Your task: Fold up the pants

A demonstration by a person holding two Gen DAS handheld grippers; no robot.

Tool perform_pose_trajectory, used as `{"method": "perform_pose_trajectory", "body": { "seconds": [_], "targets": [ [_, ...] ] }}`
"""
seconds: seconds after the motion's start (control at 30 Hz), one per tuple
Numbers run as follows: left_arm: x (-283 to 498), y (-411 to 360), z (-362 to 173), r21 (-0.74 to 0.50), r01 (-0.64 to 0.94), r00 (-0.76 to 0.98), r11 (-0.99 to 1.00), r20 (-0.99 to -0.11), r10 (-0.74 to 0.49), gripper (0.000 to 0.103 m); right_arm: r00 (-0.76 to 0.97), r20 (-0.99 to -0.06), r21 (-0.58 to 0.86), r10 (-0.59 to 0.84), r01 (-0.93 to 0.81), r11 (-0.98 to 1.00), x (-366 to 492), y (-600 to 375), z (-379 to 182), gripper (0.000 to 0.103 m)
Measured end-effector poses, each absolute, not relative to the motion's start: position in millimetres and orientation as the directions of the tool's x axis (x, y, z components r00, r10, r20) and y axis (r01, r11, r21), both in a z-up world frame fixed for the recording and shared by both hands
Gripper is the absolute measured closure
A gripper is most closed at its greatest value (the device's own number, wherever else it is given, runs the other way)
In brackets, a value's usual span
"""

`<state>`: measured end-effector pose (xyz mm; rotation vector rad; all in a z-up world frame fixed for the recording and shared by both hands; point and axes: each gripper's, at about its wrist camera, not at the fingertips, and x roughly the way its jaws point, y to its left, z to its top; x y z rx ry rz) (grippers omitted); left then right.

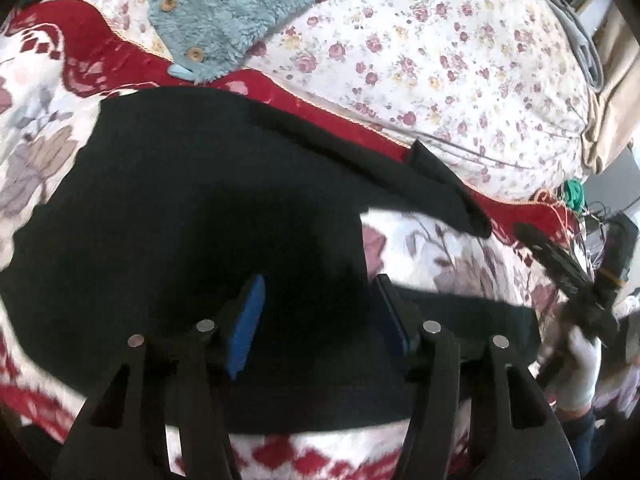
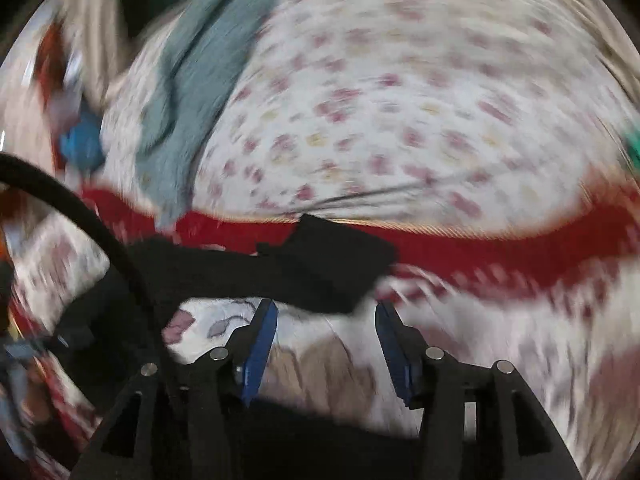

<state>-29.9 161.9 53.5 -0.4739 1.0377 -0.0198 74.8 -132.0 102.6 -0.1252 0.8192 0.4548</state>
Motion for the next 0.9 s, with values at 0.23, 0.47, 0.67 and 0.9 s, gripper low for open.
{"method": "perform_pose_trajectory", "body": {
  "seconds": [0.23, 0.47, 0.67, 0.9],
  "targets": [
    [22.4, 172.3, 47.2, -0.428, -0.216, 0.490, 0.877, -0.825, -0.282, 0.047, 0.500, -0.832, -0.130, 0.239, -0.596, 0.793, 157.8, -47.2, 59.3, 0.054],
    [63.7, 173.7, 34.3, -0.472, -0.238, 0.460, 0.849, -0.825, -0.329, 0.047, 0.450, -0.870, -0.145, 0.203, -0.627, 0.766, 195.0, -32.2, 18.0, 0.077],
    [94.2, 174.2, 21.9, -0.526, -0.270, 0.434, 0.806, -0.814, -0.386, 0.047, 0.490, -0.799, 0.026, 0.349, -0.551, 0.834, 198.1, -82.3, 35.3, 0.096],
    [127.1, 171.2, 15.3, -0.508, -0.319, 0.424, 0.800, -0.831, -0.359, 0.047, 0.529, -0.649, 0.396, 0.546, -0.378, 0.837, 184.5, -182.2, 62.9, 0.097]
  ]
}}
